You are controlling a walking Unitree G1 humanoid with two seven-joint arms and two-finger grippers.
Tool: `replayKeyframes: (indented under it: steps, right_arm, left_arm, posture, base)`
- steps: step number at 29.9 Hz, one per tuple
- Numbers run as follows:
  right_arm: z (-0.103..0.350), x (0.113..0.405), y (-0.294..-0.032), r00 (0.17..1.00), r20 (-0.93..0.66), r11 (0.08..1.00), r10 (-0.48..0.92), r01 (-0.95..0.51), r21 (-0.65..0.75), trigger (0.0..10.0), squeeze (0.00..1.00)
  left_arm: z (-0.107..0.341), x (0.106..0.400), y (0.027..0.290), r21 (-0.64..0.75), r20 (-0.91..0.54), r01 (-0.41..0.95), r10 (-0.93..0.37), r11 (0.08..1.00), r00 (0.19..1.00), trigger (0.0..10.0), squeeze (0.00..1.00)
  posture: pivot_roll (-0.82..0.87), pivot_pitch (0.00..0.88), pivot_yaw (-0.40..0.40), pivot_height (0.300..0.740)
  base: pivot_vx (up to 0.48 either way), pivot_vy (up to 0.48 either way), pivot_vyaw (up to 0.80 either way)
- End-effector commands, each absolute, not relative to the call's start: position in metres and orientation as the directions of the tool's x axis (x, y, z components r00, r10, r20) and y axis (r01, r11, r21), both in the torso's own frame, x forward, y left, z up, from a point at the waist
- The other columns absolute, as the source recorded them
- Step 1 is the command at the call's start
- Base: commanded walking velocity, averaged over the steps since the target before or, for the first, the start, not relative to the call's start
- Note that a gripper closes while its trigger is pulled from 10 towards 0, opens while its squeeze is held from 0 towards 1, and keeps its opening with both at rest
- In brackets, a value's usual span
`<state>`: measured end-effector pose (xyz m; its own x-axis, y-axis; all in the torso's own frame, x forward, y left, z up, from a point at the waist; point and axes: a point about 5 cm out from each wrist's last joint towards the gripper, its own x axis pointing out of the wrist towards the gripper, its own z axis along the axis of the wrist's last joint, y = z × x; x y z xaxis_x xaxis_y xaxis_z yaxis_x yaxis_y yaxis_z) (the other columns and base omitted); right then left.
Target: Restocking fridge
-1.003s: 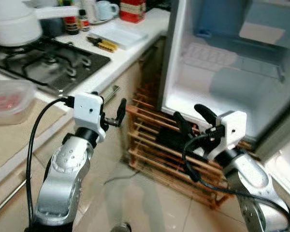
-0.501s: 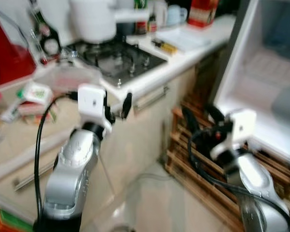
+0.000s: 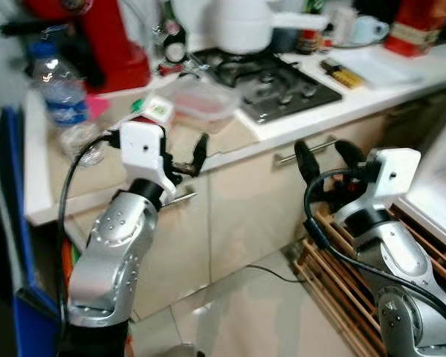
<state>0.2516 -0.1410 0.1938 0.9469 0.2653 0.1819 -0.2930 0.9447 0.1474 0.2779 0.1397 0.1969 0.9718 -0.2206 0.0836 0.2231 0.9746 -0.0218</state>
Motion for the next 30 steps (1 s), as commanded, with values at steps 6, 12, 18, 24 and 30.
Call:
replayKeyframes:
  steps: [6, 12, 18, 24, 30]
  right_arm:
    - [0.193, 0.254, -0.152, 0.971, 0.148, 0.973, 0.186, -0.203, 0.112, 10.0, 1.00]
    - [0.190, 0.262, -0.156, 0.983, 0.125, 0.987, 0.134, -0.144, 0.074, 10.0, 0.00]
    - [0.190, 0.265, -0.149, 0.979, 0.105, 0.983, 0.174, -0.179, 0.033, 10.0, 0.00]
    - [0.186, 0.263, -0.148, 0.986, 0.088, 0.989, 0.142, -0.146, 0.032, 10.0, 0.00]
    - [0.186, 0.262, -0.150, 0.988, 0.085, 0.992, 0.127, -0.128, 0.003, 10.0, 0.00]
  left_arm:
    - [0.208, 0.278, 0.144, 0.072, 0.149, 0.113, -0.122, 0.991, 0.981, 10.0, 0.00]
    - [0.206, 0.277, 0.145, 0.103, 0.127, 0.129, -0.142, 0.986, 0.982, 10.0, 0.00]
    - [0.205, 0.277, 0.147, 0.119, 0.126, 0.098, -0.113, 0.988, 0.986, 10.0, 0.00]
    - [0.204, 0.276, 0.146, 0.076, 0.141, 0.100, -0.110, 0.992, 0.984, 10.0, 0.00]
    - [0.201, 0.279, 0.145, 0.060, 0.111, 0.109, -0.115, 0.992, 0.987, 10.0, 0.00]
  posture:
    - [-0.04, 0.034, -0.030, 0.740]
    - [-0.03, 0.039, -0.056, 0.740]
    - [-0.03, 0.046, -0.061, 0.740]
    - [-0.05, 0.047, -0.051, 0.740]
    - [-0.05, 0.053, -0.044, 0.740]
  base:
    - [0.000, 0.000, 0.80]
    - [0.000, 0.000, 0.27]
    - [0.000, 0.000, 0.00]
    - [0.000, 0.000, 0.00]
    - [0.000, 0.000, 0.00]
